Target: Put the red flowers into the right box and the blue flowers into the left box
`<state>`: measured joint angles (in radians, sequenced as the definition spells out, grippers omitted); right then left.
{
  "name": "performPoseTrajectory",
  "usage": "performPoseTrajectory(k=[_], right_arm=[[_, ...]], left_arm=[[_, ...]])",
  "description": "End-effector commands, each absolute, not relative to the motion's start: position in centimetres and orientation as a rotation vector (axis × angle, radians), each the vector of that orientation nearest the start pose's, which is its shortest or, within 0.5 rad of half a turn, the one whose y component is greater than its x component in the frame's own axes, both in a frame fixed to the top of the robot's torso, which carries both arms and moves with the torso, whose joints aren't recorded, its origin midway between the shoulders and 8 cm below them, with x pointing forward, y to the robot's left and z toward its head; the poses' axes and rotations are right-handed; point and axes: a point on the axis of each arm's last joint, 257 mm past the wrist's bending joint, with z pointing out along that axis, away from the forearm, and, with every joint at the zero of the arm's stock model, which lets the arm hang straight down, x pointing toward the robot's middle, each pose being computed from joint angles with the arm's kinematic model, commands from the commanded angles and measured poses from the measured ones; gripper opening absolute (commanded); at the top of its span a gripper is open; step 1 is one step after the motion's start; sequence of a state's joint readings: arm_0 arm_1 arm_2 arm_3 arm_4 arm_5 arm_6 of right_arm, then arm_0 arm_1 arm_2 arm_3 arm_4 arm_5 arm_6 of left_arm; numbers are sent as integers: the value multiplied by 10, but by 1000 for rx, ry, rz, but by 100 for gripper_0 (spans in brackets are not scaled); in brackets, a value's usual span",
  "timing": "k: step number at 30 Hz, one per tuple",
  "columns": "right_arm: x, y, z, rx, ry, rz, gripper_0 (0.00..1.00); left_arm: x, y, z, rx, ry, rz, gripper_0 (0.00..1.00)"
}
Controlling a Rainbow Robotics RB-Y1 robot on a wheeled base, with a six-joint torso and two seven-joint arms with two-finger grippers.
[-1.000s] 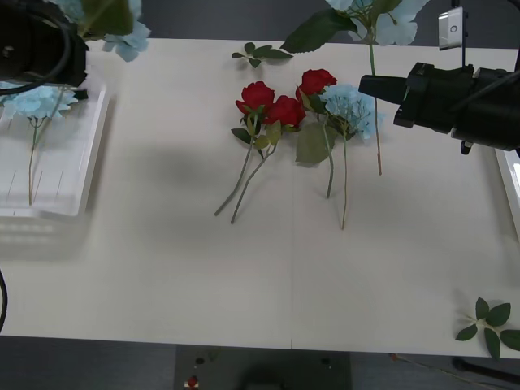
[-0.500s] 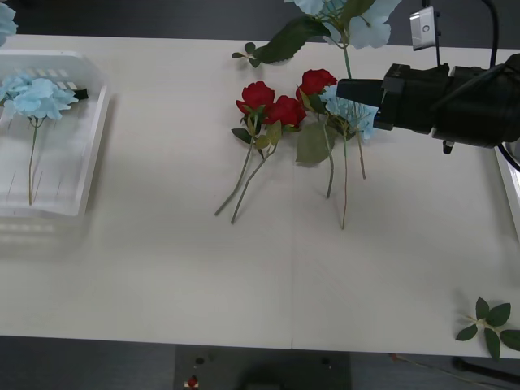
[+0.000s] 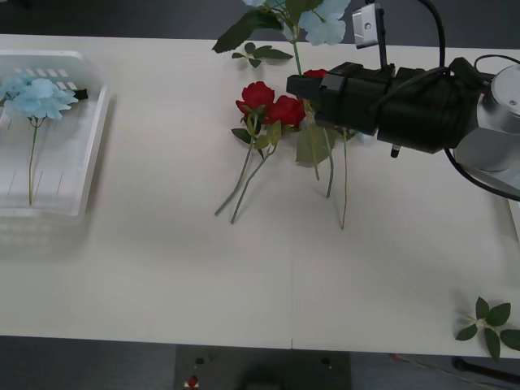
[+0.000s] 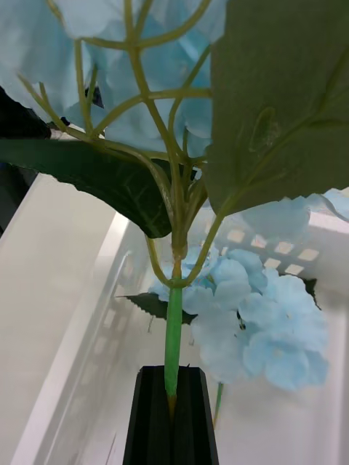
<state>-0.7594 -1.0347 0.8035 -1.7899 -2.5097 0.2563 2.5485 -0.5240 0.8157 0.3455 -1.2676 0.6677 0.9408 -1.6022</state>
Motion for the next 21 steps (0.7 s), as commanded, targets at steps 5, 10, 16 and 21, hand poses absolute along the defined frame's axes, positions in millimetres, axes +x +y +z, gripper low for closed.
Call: performPoseTrajectory(k=[5,10,16,21], right_arm=[[479,9,0,-633,1555,1073,0],[479,22,5,-605,1540,1087,0],[479,47,0,-581,1554,1086,0],[476,67,-12,-573,1567,1084,0]], left_arm=[[605,570,-101,-311,1988,138,0],[609,551,-127,-347,2026,87,0],[617,537,-146,-431,2006,23,0],[618,543,-145,-435,1987,38,1]])
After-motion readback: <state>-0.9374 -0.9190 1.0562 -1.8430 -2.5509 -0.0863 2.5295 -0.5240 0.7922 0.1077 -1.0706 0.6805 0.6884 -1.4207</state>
